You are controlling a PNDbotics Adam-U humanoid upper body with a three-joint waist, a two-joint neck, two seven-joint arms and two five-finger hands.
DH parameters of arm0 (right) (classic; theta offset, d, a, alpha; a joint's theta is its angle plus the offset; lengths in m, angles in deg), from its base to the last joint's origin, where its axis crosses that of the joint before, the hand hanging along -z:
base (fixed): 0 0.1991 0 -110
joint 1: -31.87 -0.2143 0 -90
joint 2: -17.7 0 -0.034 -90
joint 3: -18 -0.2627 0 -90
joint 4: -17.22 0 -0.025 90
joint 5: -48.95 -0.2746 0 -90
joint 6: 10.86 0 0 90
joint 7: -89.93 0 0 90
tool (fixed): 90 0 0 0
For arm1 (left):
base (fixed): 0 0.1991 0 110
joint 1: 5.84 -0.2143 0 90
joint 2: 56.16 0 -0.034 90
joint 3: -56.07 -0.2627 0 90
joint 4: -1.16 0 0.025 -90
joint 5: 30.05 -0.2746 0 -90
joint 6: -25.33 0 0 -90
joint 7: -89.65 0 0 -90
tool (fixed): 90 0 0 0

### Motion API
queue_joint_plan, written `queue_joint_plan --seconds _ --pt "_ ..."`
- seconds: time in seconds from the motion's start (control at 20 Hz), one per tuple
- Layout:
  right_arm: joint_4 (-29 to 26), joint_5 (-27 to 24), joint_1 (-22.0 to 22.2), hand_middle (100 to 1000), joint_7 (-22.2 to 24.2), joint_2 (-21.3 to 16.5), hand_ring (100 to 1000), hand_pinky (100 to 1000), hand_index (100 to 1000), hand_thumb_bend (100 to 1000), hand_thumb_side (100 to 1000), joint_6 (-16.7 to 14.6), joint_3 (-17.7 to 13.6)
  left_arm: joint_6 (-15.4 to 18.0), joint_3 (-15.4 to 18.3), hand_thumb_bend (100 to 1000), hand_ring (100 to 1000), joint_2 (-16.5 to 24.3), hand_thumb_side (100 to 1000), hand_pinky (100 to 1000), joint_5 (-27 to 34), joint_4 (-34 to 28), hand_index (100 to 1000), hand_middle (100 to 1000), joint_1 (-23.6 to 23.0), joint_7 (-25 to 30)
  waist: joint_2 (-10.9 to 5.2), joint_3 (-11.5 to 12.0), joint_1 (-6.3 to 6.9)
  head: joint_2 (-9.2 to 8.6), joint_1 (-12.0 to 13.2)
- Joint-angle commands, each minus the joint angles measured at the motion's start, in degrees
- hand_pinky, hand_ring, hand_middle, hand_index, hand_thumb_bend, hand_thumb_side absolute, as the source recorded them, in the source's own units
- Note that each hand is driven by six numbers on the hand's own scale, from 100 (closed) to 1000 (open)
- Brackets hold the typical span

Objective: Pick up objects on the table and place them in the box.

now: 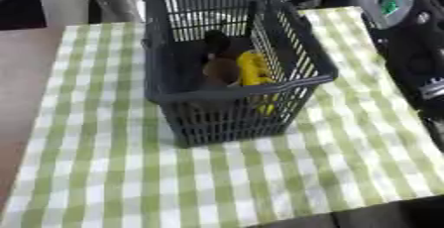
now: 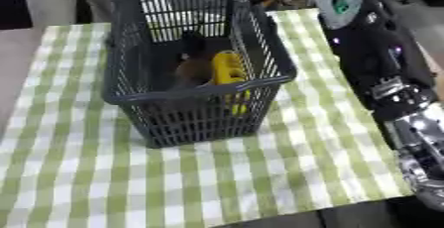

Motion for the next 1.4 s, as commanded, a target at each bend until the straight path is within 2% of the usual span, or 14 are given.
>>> queue_joint_plan --seconds 0.05,0.2,0.25,0.3,0.35,0.4,0.45,0.5,0.55,0.7,0.85,0.9,1.3,1.4 --pt "-1.86 2.90 -2.04 432 -0.56 0.72 504 561 599 358 134 -3.03 2.08 0.07 -0.16 502 694 1.04 683 473 0.17 -0.48 765 659 0.48 0.38 -1.98 0.12 -0.60 0.27 -0.35" --pt "-1.20 5.31 -2.79 449 -1.00 1.76 529 579 622 372 160 -5.05 3.53 0.06 -0.23 503 695 1.05 682 474 0.18 -0.47 765 659 0.52 0.46 -2.06 0.23 -0.63 0.27 -0.50" --pt "-0.82 6.24 -2.94 569 -1.28 2.00 632 658 718 386 233 -5.58 3.79 0.05 -0.24 503 695 1.05 682 474 0.17 -0.47 765 659 0.53 0.47 -2.09 0.25 -0.63 0.27 -0.51" --pt "-0.21 7.44 -3.07 569 -1.36 2.29 632 658 718 386 233 -6.21 4.19 0.05 -0.26 503 695 1.04 682 474 0.18 -0.46 765 659 0.53 0.49 -2.14 0.30 -0.63 0.27 -0.57" --pt "0.44 8.56 -3.16 804 -1.57 2.53 817 829 870 406 339 -6.75 4.38 0.05 -0.28 503 695 1.03 682 474 0.19 -0.46 765 659 0.53 0.51 -2.18 0.32 -0.63 0.27 -0.59" --pt "1.33 10.07 -3.16 804 -1.19 2.71 817 829 870 406 339 -7.19 4.67 0.05 -0.29 503 695 1.03 682 474 0.20 -0.46 765 659 0.52 0.53 -2.21 0.34 -0.62 0.27 -0.60" --pt "2.05 11.30 -3.19 872 -0.96 2.91 874 899 910 414 373 -7.58 4.72 0.05 -0.29 503 695 1.03 682 474 0.20 -0.46 765 659 0.52 0.54 -2.22 0.34 -0.61 0.27 -0.60" --pt "3.00 12.94 -3.10 967 -0.15 2.93 957 1000 955 430 470 -7.68 4.79 0.04 -0.27 502 696 1.02 683 473 0.21 -0.44 765 659 0.49 0.53 -2.23 0.35 -0.60 0.27 -0.62" --pt "3.86 14.35 -3.06 991 0.48 3.11 980 1000 967 436 503 -7.75 4.66 0.03 -0.26 502 696 1.01 683 473 0.22 -0.43 765 659 0.48 0.52 -2.23 0.36 -0.58 0.27 -0.63" --pt "5.96 18.22 -2.74 1000 1.98 3.13 1000 1000 1000 455 644 -7.34 3.88 0.03 -0.23 501 696 1.03 683 473 0.21 -0.43 765 659 0.42 0.50 -2.19 0.30 -0.57 0.27 -0.58" --pt "7.25 21.07 -2.51 1000 2.83 3.26 1000 1000 1000 455 683 -6.74 3.04 0.05 -0.22 501 697 0.99 683 473 0.21 -0.46 765 659 0.43 0.47 -2.14 0.19 -0.60 0.27 -0.57" --pt "7.49 21.80 -2.49 1000 2.95 3.28 1000 1000 1000 455 730 -6.61 2.89 0.05 -0.21 501 697 0.96 684 473 0.21 -0.45 765 659 0.43 0.47 -2.11 0.17 -0.62 0.27 -0.58" --pt "8.33 23.76 -2.25 1000 2.92 3.43 1000 1000 1000 459 852 -6.16 2.39 0.04 -0.16 500 698 0.94 684 472 0.21 -0.46 765 659 0.38 0.40 -2.03 0.43 -0.60 0.27 -0.68" --pt "8.94 24.12 -2.38 1000 4.15 3.41 1000 1000 1000 460 840 -6.44 2.70 0.03 -0.17 501 698 0.96 684 472 0.22 -0.46 765 659 0.39 0.40 -2.08 0.54 -0.65 0.27 -0.68"
